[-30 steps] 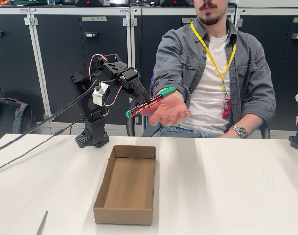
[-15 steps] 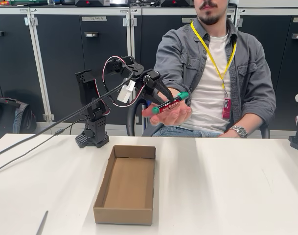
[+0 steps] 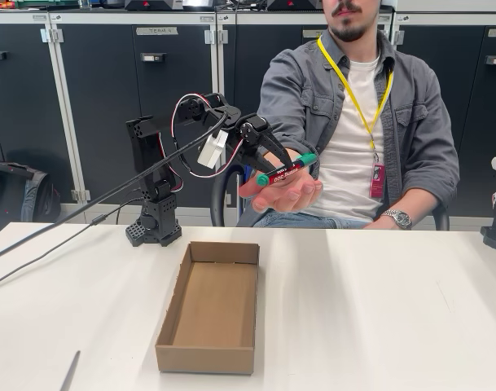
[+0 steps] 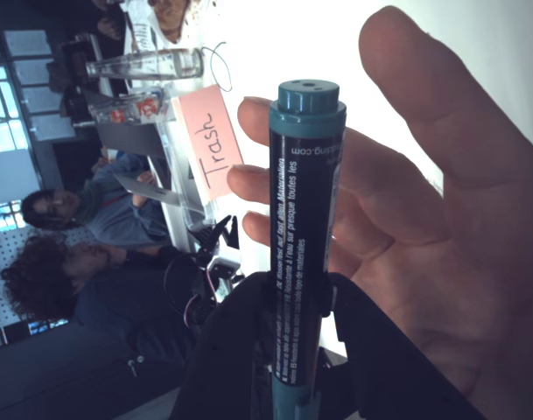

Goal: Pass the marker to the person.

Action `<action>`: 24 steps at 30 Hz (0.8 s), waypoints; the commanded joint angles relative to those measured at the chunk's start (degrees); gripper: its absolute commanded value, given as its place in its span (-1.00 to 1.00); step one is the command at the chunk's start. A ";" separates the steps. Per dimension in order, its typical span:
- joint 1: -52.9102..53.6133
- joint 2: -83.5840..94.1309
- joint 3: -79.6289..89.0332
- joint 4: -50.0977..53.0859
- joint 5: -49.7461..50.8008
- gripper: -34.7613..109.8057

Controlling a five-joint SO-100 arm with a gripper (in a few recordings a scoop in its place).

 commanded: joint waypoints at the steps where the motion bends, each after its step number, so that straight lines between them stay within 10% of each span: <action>1: -0.88 3.16 0.26 -1.49 -0.44 -0.51; 8: 0.00 5.36 2.64 -2.37 0.97 -0.11; 24: 1.32 6.68 2.99 -2.55 1.41 -0.08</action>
